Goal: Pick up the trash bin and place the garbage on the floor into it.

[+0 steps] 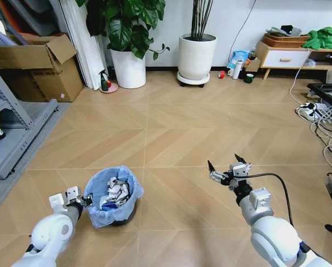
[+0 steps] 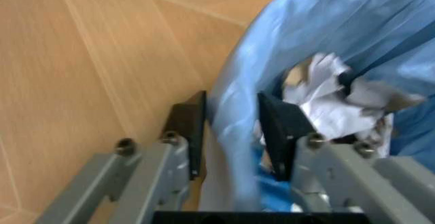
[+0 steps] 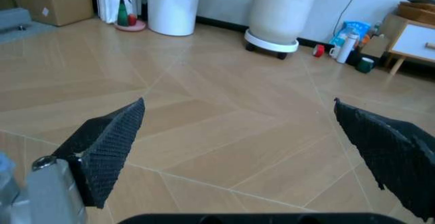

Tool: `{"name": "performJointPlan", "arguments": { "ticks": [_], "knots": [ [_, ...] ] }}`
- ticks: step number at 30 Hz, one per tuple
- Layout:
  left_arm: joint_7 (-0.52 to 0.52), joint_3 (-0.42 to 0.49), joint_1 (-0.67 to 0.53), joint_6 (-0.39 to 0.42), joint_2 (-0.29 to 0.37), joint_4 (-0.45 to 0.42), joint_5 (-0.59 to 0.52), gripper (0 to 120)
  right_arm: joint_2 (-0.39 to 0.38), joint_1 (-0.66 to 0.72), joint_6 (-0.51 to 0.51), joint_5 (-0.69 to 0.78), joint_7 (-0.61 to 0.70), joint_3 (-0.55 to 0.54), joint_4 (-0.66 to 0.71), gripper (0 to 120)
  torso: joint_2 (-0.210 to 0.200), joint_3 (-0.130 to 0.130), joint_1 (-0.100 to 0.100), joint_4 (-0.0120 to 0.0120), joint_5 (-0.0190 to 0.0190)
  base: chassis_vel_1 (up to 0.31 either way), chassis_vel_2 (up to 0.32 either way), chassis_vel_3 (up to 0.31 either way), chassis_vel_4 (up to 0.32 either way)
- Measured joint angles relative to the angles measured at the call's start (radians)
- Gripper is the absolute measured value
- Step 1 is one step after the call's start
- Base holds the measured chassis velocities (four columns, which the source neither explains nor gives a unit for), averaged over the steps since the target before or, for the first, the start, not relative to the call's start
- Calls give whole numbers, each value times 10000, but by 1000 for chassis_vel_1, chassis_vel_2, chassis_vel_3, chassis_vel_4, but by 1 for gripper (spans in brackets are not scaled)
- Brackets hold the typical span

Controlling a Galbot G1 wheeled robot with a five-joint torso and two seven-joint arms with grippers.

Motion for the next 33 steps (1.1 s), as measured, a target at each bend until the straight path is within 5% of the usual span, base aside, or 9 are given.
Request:
{"name": "performJointPlan", "arguments": {
  "ticks": [8,16,28,33],
  "knots": [
    [-162,14,0,-617,-51,-392,279,62,-4,-21,22,1,0,51,8,100,0,0,0,0,1,0,0,0,0],
    [11,-910,466,-1645,-258,-1189,1304,94,103,12,70,4,41,417,-34,100,0,0,0,3,3,0,0,0,0],
    [866,-953,1497,-2557,-831,-2689,4609,100,616,-792,-93,1,102,2144,184,100,0,0,0,0,4,0,0,0,0],
    [1179,-987,1930,-2873,-1476,-3103,5902,100,1657,-1722,521,-1025,-270,3040,311,100,0,-1,0,0,2,0,0,0,0]
  ]
}}
